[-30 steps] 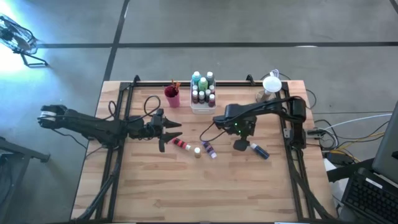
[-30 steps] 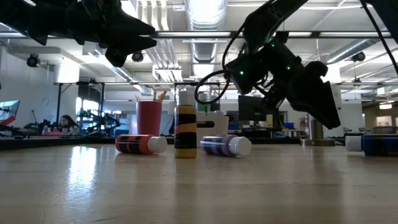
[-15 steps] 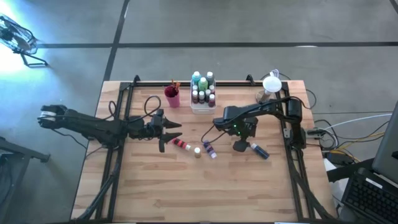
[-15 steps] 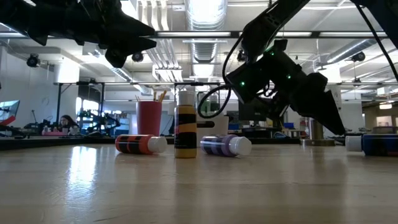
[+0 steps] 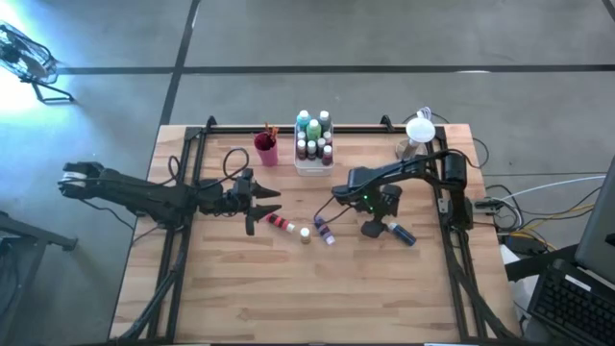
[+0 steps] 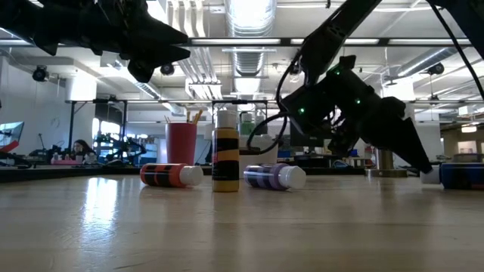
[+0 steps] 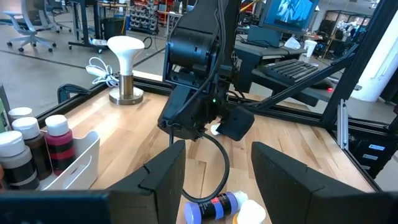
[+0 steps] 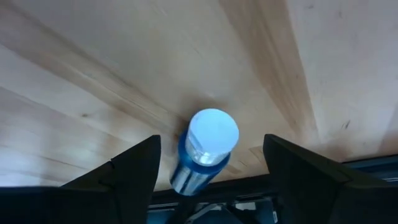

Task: Pick & Place Paint Supplies
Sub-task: Put the blue paint bottle into the white bin

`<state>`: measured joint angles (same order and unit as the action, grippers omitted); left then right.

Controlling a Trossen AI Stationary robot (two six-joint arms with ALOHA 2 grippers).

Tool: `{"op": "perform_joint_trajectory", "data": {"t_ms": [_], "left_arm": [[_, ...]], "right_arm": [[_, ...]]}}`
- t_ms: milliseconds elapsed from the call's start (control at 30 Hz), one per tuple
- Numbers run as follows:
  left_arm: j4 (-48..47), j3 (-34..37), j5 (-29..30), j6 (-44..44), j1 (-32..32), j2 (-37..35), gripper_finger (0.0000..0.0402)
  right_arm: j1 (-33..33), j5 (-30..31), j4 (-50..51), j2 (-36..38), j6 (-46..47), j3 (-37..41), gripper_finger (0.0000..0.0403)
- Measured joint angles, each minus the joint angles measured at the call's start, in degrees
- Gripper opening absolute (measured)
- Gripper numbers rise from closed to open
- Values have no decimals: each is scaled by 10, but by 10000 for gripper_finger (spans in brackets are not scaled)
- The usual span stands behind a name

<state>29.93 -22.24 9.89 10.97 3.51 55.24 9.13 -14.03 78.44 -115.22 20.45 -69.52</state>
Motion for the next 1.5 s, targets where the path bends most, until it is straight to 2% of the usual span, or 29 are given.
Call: {"op": "perform_joint_trajectory", "data": {"t_ms": [300, 667, 867, 1167, 1500], "left_arm": [[0, 0, 0, 0, 0, 0, 190], [0, 0, 0, 0, 0, 0, 190], [0, 0, 0, 0, 0, 0, 190], [0, 0, 0, 0, 0, 0, 190], [0, 0, 0, 0, 0, 0, 190]], "right_arm": [[0, -14, -31, 0, 6, 30, 247], [0, -15, -64, 1, 7, 52, 247], [0, -12, -66, 1, 7, 53, 207], [0, -13, -65, 1, 0, 53, 112], [0, -2, -72, 30, -22, 53, 112]]}}
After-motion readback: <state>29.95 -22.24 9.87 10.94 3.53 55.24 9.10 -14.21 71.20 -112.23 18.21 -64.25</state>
